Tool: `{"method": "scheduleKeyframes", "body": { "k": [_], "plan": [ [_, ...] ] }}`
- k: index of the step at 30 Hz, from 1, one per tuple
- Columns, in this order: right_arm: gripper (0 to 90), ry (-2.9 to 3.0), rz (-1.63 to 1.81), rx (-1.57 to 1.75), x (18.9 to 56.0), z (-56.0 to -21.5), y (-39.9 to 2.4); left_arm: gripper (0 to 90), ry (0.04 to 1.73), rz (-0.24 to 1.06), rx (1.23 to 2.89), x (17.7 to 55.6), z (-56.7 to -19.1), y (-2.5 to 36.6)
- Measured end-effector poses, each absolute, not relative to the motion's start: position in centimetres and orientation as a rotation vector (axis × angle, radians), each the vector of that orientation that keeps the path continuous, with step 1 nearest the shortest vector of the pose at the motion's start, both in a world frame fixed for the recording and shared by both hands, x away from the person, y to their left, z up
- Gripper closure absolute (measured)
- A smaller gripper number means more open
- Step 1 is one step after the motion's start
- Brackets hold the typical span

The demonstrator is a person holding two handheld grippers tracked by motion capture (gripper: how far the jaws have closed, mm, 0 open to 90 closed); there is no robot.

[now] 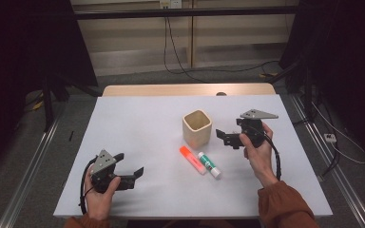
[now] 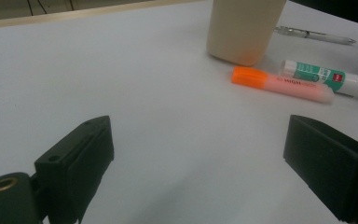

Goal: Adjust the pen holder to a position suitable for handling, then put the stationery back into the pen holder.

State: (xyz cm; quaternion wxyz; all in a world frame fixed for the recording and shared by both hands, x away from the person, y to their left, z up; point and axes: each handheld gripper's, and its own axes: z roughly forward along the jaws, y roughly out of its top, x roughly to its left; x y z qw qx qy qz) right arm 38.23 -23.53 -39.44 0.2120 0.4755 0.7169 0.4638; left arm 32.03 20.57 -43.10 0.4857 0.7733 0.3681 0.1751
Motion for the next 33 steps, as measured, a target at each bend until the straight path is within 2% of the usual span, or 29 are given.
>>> {"method": "scheduleKeyframes", "body": {
  "k": [19, 33],
  "plan": [
    [8.8, 2.017, 1.209, 1.38, 36.7, -40.1, -26.6, 8.3, 0.912, 0.422, 1.864, 31.8, -43.2, 20.7],
    [16.6, 2.128, 1.117, 1.364, 35.7, -41.4, -28.6, 8.2, 0.891, 0.418, 1.869, 31.6, -43.1, 21.0]
  ]
}}
